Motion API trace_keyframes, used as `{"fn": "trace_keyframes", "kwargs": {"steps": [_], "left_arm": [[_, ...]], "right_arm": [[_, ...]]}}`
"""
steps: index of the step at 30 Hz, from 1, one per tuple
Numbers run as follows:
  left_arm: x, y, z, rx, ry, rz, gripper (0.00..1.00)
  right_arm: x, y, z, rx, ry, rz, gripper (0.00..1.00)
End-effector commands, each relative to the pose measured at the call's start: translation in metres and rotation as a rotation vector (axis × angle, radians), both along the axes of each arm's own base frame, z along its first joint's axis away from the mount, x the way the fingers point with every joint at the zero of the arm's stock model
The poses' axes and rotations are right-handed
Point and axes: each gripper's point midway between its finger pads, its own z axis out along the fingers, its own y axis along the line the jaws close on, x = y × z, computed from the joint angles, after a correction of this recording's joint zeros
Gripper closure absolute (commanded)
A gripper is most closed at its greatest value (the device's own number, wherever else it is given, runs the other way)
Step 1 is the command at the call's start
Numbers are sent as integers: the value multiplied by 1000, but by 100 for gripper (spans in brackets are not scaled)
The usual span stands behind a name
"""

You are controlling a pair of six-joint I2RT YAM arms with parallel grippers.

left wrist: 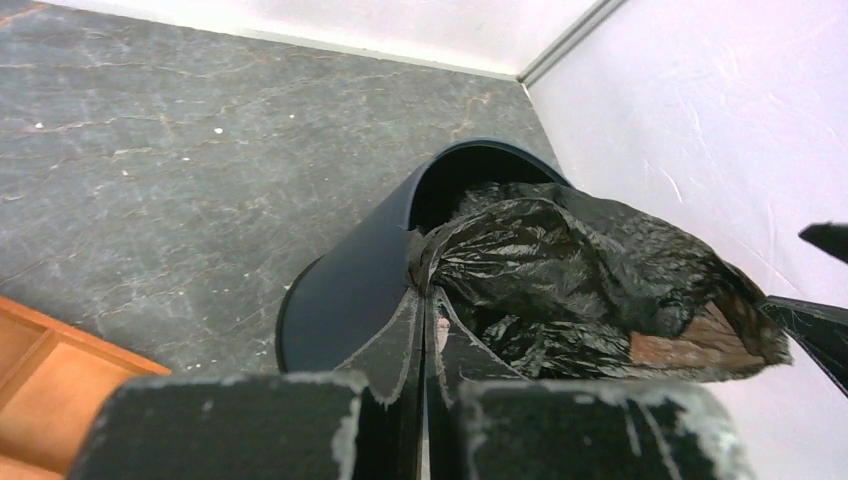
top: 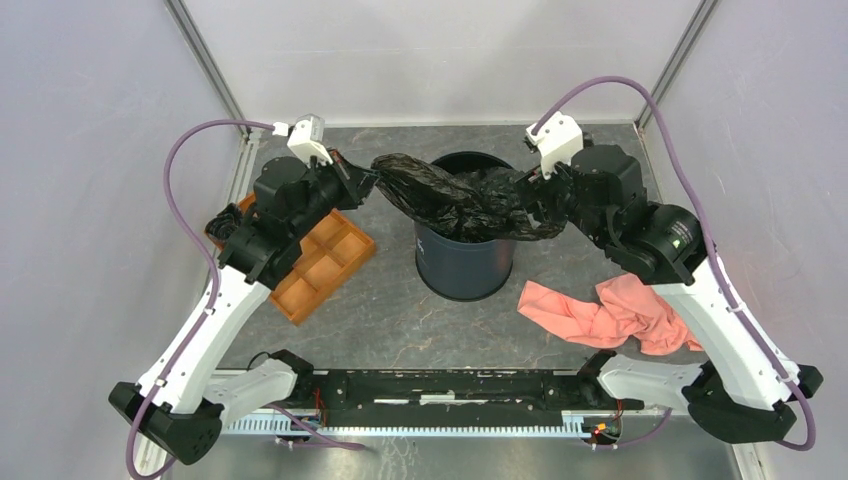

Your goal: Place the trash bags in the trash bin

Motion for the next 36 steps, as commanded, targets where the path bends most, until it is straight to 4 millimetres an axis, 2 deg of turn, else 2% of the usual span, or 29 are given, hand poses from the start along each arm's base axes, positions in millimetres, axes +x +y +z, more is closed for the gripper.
{"fn": "trace_keyframes", "kwargs": {"steps": [1, 4, 6, 10, 13, 18, 23, 26, 28, 30, 34, 36], "left_arm": [[-5, -13, 20, -2, -55, -91, 98], [-5, -15, 20, -2, -52, -101, 98], [-6, -15, 22, -3, -57, -107, 98], [-5, -12, 25, 7, -65, -92, 98], [-4, -9, 27, 13, -69, -72, 98], [1, -6, 29, 6, -68, -45, 98], [4, -6, 28, 7, -61, -33, 98], [5, -3, 30, 8, -67, -18, 98], [4, -2, 31, 7, -70, -16, 98], [3, -2, 32, 6, -70, -18, 98], [4, -3, 28, 13, -55, -20, 98], [4, -3, 26, 15, -42, -18, 98]], "right_arm": [[-6, 50, 41, 58, -104, 315, 11], [-7, 82, 39, 61, -117, 483, 6], [-6, 105, 26, 61, -88, 576, 5], [8, 130, 2, 42, -25, 621, 9], [12, 138, -15, 25, 10, 636, 13], [1, 148, -39, 48, 45, 712, 22], [-10, 149, -57, 63, 62, 753, 19], [3, 138, -63, 37, 44, 664, 18], [20, 128, -60, 25, 0, 552, 30], [34, 118, -52, 35, -55, 447, 52], [49, 117, -27, 125, -133, 357, 79], [59, 118, -20, 147, -139, 328, 99]]}}
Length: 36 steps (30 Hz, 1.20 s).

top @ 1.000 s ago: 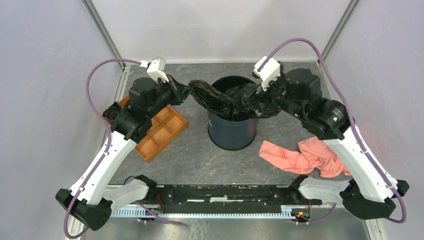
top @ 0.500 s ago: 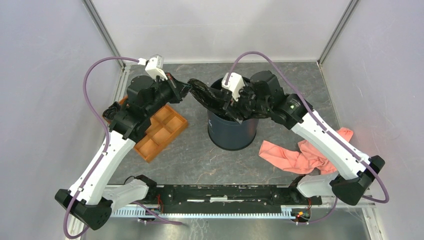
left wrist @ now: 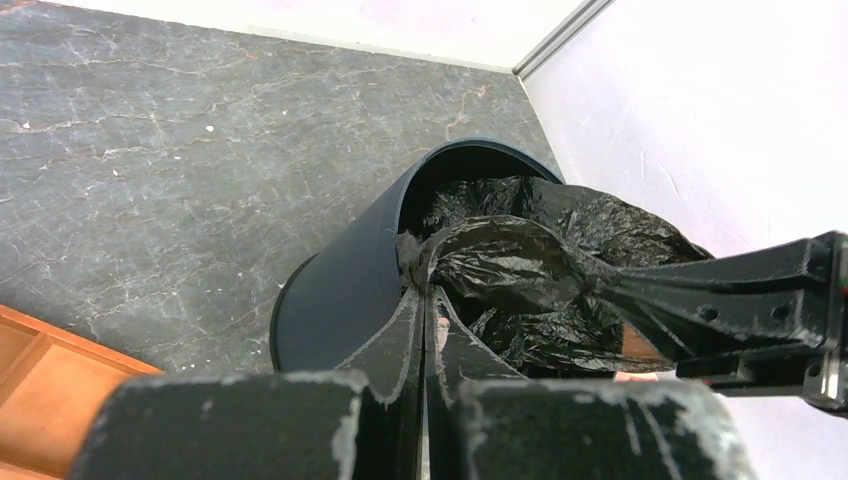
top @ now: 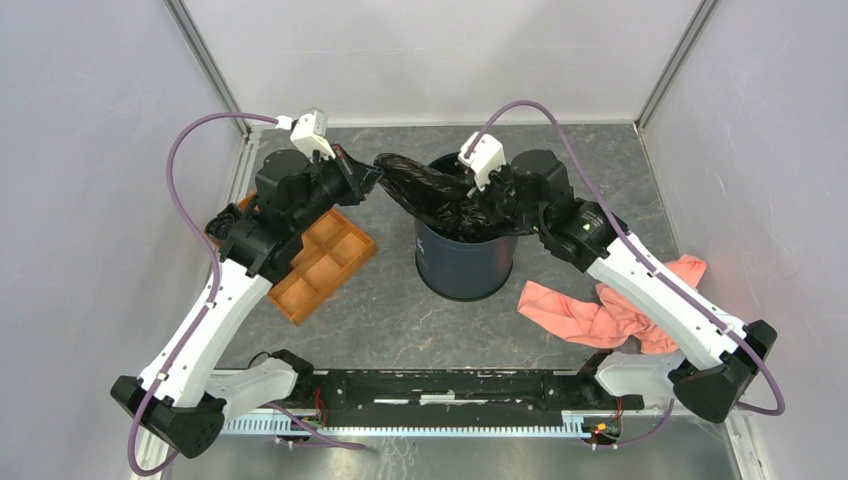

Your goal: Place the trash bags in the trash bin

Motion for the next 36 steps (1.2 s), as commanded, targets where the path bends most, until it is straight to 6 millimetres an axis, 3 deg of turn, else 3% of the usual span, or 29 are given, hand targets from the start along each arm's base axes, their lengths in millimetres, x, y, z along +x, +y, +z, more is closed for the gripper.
{"fn": "trace_keyframes", "kwargs": {"steps": [1, 5, 17, 29, 31, 33, 36], "left_arm": [[2, 3, 17, 14, -46, 9, 98], [5, 2, 9, 16, -20, 12, 98], [48, -31, -30, 6, 122, -21, 98], [95, -32, -70, 41, 219, 37, 98], [99, -32, -78, 50, 235, 45, 98], [103, -29, -91, 67, 256, 62, 98], [106, -24, -111, 83, 295, 78, 98]], "right_arm": [[31, -4, 52, 150, -104, -138, 100], [64, -11, 58, 162, -31, -183, 100], [150, -49, 12, 89, 92, -240, 99], [171, -70, -19, 174, 190, -196, 99], [174, -69, -28, 180, 222, -180, 95], [174, -69, -35, 170, 262, -184, 85], [173, -76, -28, 161, 282, -242, 75]]}}
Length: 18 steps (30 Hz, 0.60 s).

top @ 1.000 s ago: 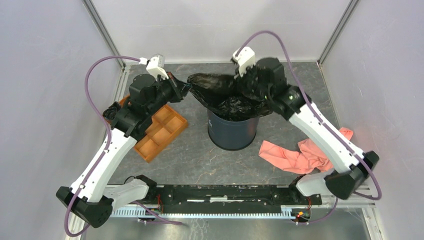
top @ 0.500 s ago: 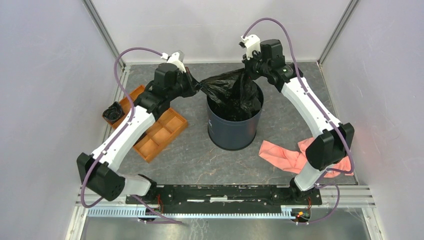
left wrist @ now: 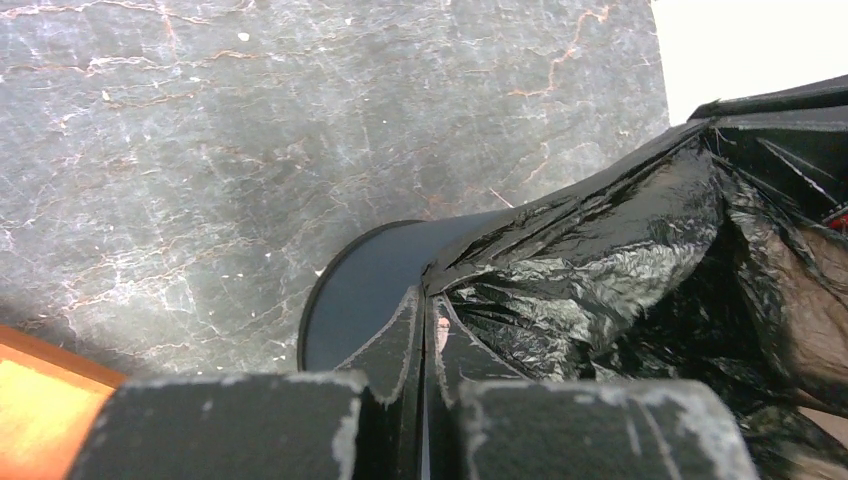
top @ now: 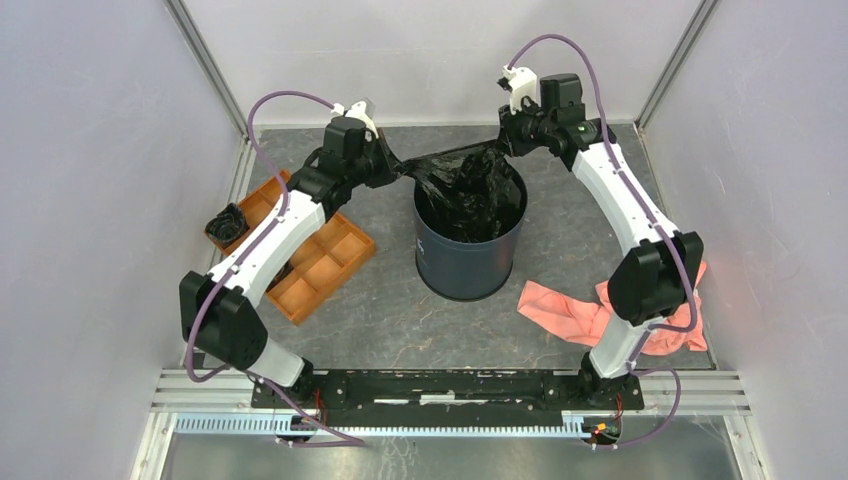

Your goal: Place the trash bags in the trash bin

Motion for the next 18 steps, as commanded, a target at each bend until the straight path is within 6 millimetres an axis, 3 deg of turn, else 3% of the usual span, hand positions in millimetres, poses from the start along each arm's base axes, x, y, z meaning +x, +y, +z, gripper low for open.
{"fn": "trace_keyframes", "kwargs": {"steps": [1, 6, 11, 13, 18], "left_arm": [[14, 12, -14, 6, 19, 62, 98], [12, 5, -34, -22, 68, 30, 98], [-3, -2, -39, -74, 81, -19, 98], [-9, -2, -41, -83, 84, -30, 98], [-22, 3, -54, -74, 101, -33, 98]], "right_arm": [[2, -9, 21, 5, 7, -61, 72], [-13, -31, 58, -23, -39, -166, 53], [-45, -50, 99, -72, -91, -253, 30], [-66, -44, 110, -100, -122, -251, 24], [-128, 7, 131, -140, -183, -151, 15]]}}
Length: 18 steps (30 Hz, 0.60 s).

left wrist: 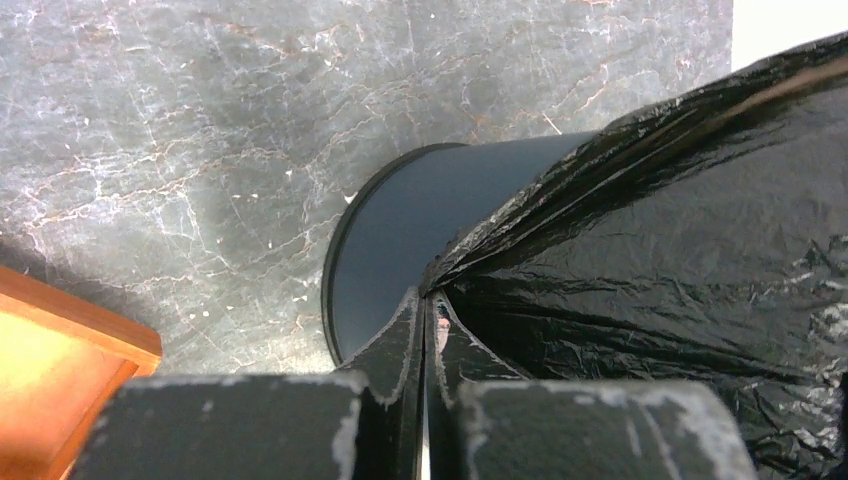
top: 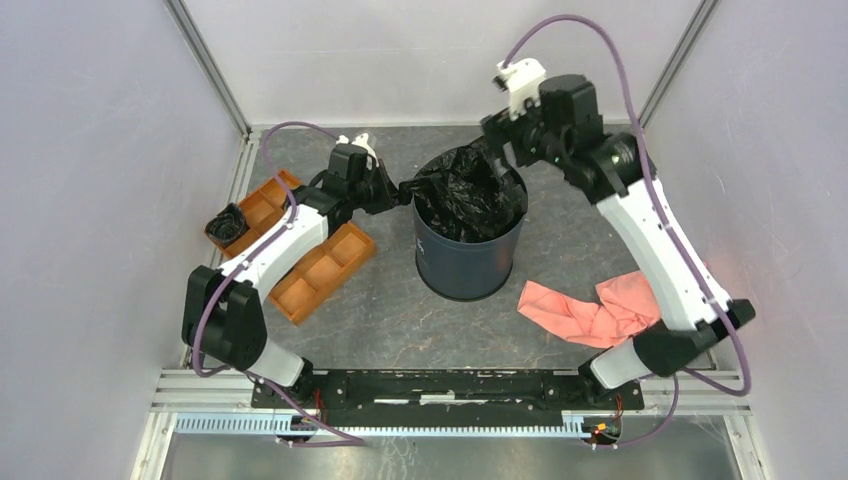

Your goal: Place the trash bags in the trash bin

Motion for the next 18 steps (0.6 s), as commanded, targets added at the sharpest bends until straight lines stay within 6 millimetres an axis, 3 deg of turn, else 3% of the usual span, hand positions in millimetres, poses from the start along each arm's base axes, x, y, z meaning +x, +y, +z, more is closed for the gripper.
{"fn": "trace_keyframes", "kwargs": {"steps": [1, 5, 9, 10, 12, 16, 18], "left_arm": [[-7, -1, 20, -67, -49, 2, 98], [-14, -1, 17, -77, -43, -11, 98], [-19, -3, 21, -95, -48, -24, 98], [-20, -3, 22, -101, -49, -28, 98], [-22, -3, 22, -105, -47, -31, 98], [-25, -3, 24, -110, -48, -32, 98], [-27, -1, 23, -110, -48, -28, 98]], "right_arm": [[-55, 27, 35, -24, -77, 39, 15], [-78, 36, 25, -55, -70, 38, 11], [-76, 23, 9, -138, -65, -69, 13], [-72, 12, 11, -170, -80, -127, 17], [-69, 7, 15, -154, -95, -178, 36], [-64, 19, 27, -62, -147, -152, 69], [-57, 16, 29, -19, -163, -175, 86]]}}
